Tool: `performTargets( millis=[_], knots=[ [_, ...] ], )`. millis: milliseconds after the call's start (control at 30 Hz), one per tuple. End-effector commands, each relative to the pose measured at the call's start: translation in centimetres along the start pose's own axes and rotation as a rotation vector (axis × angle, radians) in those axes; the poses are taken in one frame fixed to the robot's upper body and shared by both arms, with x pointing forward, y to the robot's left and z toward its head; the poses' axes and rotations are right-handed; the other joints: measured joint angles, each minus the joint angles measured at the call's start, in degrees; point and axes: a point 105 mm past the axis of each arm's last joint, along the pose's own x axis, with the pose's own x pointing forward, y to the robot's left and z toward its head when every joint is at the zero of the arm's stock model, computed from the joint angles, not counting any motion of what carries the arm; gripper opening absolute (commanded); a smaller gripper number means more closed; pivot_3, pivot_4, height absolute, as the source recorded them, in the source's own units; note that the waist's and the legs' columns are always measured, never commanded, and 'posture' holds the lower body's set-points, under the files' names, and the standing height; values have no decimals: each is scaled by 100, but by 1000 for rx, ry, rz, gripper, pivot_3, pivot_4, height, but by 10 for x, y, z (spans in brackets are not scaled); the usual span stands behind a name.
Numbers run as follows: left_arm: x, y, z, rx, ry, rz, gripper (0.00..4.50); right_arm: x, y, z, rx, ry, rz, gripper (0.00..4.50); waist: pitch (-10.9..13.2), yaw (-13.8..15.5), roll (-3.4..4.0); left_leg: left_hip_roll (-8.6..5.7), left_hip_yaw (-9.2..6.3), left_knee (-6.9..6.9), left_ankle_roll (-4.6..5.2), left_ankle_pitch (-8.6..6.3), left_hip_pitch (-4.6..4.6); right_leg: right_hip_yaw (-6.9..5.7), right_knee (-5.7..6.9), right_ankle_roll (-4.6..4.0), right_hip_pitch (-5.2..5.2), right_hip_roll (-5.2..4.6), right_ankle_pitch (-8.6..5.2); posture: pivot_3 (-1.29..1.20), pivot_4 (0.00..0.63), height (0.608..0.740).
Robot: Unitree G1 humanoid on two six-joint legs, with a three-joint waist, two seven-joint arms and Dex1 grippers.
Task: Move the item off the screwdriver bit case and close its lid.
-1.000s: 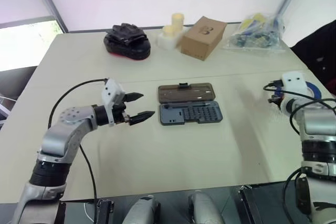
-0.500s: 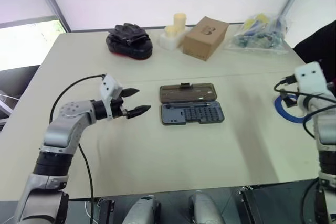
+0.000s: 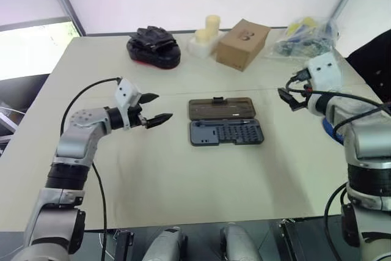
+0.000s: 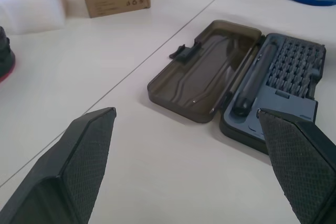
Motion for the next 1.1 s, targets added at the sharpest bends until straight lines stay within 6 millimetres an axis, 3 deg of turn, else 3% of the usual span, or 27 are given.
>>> performTargets(
  millis=[33,200,400,533,833,933,1100],
  knots=[
    [-4,-6,9,35,-28,3,4500,-1,-19,0,29,-17,-43,4433,0,-27,0,1,1,-3,0,0,2,0,0,0,-1,0,0,0,150,740],
    [-3,-16,3,24,-10,-16,4500,32,-2,-17,166,32,93,4433,0,-70,0,10,8,-3,0,0,6,3,2,0,-1,8,0,0,150,740],
    [-8,-29,0,30,26,-65,4500,66,31,8,182,13,240,4433,1,-168,2,12,13,-6,-1,0,4,5,5,0,-6,7,0,0,150,740],
    [-12,-39,0,32,42,-86,4500,80,45,10,192,46,290,4433,1,-186,1,12,4,-9,-1,0,4,1,4,0,-5,7,0,0,150,740],
    [-17,-43,0,25,45,-42,4500,99,91,-25,143,246,404,4433,1,-195,2,10,3,-4,-1,0,2,0,5,0,-4,7,0,0,150,740],
    [-17,-44,1,26,42,-36,4500,102,99,-37,112,285,412,3542,0,-202,1,10,3,-3,-1,0,6,-1,5,0,-1,7,0,0,150,740],
    [-16,-46,0,27,35,-27,4500,103,107,-56,88,347,415,1046,-3,-228,-1,12,3,-5,-1,1,12,-1,5,0,3,9,0,0,150,740]
  ],
)
